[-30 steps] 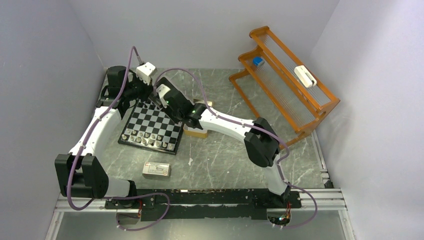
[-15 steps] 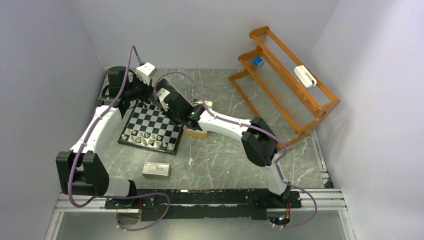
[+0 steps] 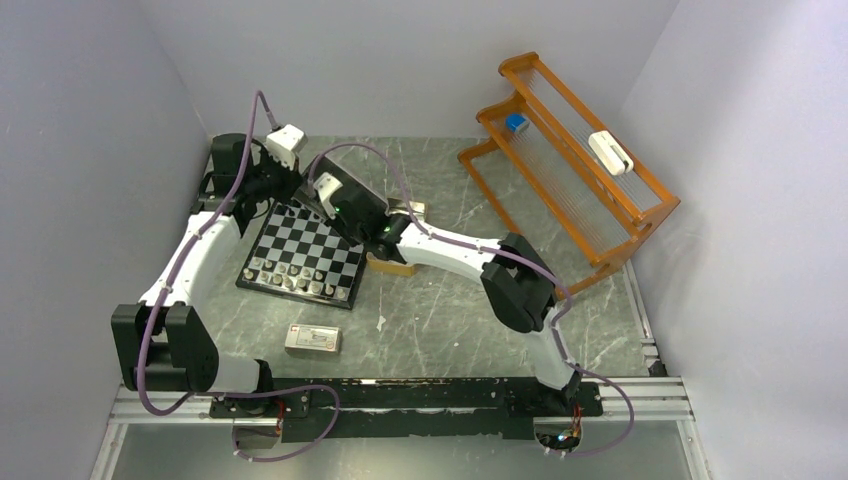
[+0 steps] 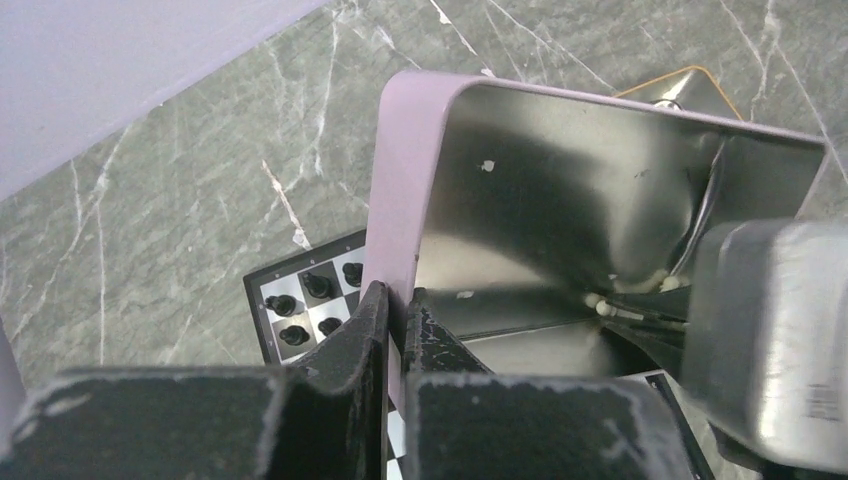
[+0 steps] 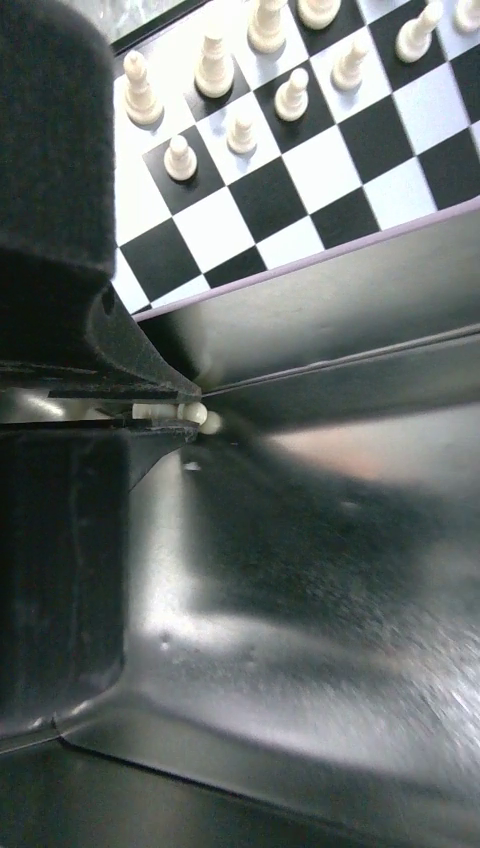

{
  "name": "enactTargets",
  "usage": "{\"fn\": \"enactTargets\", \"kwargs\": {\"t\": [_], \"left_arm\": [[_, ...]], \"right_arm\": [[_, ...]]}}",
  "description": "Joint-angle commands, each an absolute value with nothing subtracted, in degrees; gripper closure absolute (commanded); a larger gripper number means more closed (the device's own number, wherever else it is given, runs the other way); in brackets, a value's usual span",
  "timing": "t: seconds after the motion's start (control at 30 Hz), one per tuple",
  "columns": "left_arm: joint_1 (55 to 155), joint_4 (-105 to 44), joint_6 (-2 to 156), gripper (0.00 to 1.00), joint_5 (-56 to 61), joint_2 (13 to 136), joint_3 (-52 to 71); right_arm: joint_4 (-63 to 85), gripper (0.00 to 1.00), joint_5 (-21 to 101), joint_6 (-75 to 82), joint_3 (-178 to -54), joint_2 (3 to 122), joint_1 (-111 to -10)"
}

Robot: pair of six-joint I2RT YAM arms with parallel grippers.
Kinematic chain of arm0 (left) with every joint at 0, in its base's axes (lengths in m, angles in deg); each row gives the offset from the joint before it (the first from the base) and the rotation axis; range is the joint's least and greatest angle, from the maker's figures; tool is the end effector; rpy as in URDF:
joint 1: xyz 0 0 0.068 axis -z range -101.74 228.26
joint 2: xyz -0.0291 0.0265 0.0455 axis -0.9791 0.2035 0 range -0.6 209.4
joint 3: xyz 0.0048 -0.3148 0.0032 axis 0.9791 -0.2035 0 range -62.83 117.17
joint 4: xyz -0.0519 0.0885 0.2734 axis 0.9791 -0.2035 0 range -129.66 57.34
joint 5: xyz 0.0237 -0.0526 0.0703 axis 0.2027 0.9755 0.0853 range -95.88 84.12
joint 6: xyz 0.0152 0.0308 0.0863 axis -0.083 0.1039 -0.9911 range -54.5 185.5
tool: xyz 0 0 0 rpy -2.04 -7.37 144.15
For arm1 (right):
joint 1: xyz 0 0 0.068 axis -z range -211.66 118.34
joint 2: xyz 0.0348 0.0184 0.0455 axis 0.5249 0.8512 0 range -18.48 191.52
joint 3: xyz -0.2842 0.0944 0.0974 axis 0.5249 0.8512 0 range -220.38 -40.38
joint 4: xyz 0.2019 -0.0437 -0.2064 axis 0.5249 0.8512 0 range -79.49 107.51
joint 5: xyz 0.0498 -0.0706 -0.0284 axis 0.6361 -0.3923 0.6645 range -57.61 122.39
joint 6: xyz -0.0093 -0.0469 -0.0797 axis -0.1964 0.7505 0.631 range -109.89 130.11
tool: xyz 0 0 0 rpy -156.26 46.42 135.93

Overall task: Set up the chess pieces on the board
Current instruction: Pick up the chess piece from the storage box.

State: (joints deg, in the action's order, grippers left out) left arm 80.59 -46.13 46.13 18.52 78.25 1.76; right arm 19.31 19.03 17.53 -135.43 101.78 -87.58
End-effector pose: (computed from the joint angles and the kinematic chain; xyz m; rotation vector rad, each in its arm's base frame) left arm 0.3754 -0.0499 0.3350 0.6332 1.9151 -0.2486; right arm 0.3412 0.4697 0.2281 -1.0158 1.9017 0.2399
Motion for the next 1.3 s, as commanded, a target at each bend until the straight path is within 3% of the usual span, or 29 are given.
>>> {"fn": "enactTargets", "kwargs": {"t": [0.0, 0.83, 1.27], "left_arm": [[80.8, -45.3, 50.4, 0.95, 22.7, 75.0, 0.6], [78.4, -47.5, 56.0, 0.95, 4.6, 75.7, -2.3], [67.0, -44.7, 69.3, 0.95, 3.2, 77.2, -1.1]], "right_arm": [[14.5, 1.00, 18.8, 17.9, -134.3, 98.4, -86.9], [-19.2, 1.00, 28.0, 4.6, -111.1, 78.2, -85.9], [-32.3, 1.00, 34.9, 5.8, -102.4, 80.6, -86.8]]}}
